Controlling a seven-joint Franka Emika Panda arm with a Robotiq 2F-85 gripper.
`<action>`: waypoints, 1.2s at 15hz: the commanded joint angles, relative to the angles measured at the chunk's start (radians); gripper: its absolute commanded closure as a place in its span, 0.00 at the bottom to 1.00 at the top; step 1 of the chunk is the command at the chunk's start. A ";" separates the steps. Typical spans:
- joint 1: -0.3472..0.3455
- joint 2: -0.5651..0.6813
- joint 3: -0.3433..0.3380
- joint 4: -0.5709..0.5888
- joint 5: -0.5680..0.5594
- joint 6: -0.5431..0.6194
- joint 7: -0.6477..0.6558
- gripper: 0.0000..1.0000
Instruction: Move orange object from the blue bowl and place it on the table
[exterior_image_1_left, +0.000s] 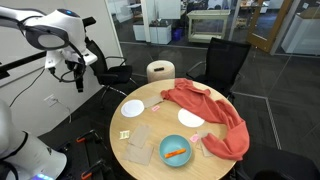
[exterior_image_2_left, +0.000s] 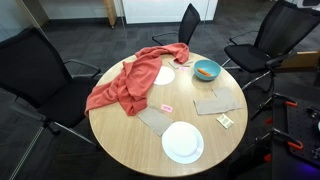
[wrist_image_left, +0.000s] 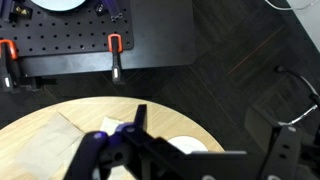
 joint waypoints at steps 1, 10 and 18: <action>-0.059 0.004 -0.009 0.022 -0.045 0.069 -0.018 0.00; -0.249 0.138 -0.127 0.130 -0.277 0.350 -0.058 0.00; -0.315 0.384 -0.317 0.242 -0.345 0.519 -0.344 0.00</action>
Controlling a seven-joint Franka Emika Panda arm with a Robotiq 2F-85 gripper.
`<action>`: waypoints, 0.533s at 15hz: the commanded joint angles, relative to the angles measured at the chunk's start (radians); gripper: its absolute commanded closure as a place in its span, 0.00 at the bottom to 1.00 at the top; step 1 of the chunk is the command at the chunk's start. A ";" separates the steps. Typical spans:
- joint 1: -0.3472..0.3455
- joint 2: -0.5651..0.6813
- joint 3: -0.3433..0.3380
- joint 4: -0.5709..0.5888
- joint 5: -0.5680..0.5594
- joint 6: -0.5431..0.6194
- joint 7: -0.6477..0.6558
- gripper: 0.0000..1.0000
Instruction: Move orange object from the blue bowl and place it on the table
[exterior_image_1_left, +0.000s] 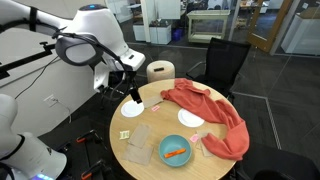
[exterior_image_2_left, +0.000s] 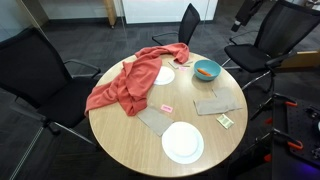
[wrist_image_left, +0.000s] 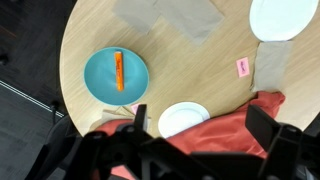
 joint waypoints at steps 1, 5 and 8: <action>-0.020 0.142 -0.063 0.082 -0.006 0.031 -0.141 0.00; -0.034 0.166 -0.082 0.076 0.000 0.030 -0.185 0.00; -0.041 0.195 -0.083 0.085 0.000 0.032 -0.191 0.00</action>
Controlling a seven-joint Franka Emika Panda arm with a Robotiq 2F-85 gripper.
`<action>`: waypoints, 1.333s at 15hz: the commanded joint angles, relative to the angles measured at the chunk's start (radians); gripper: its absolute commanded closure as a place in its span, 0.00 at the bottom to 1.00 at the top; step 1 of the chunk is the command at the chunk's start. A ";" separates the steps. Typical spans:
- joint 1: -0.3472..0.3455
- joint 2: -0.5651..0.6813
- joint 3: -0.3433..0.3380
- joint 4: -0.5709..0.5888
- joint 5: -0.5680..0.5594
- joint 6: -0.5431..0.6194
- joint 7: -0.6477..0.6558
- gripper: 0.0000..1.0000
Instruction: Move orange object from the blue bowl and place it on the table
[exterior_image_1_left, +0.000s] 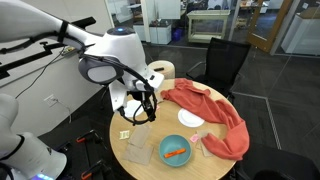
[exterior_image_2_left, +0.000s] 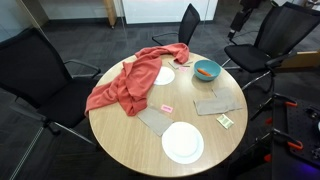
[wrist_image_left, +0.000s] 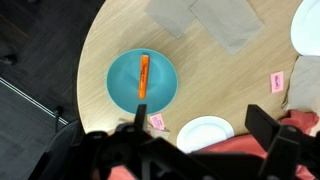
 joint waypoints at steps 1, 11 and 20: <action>-0.008 -0.004 0.011 0.001 0.001 -0.003 0.000 0.00; -0.007 0.046 0.012 0.008 0.012 0.054 -0.001 0.00; -0.034 0.293 0.020 0.056 0.071 0.258 -0.012 0.00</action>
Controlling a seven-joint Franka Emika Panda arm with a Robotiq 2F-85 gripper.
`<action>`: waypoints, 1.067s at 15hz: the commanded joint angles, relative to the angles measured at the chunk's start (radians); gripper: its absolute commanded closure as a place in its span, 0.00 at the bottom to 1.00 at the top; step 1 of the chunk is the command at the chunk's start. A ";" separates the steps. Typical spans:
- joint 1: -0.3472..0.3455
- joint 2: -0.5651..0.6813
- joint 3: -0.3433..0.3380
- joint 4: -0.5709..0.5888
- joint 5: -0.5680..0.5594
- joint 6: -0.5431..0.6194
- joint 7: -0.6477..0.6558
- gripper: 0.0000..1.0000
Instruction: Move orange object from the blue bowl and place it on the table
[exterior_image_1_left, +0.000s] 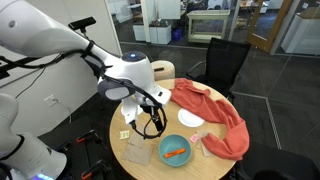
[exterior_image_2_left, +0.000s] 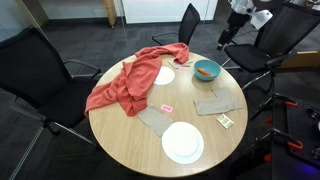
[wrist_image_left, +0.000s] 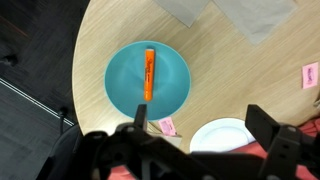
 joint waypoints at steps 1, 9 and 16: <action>-0.036 0.118 0.016 0.063 0.020 0.042 -0.011 0.00; -0.104 0.352 0.086 0.257 0.072 0.042 -0.010 0.00; -0.123 0.496 0.089 0.380 0.050 0.029 0.038 0.00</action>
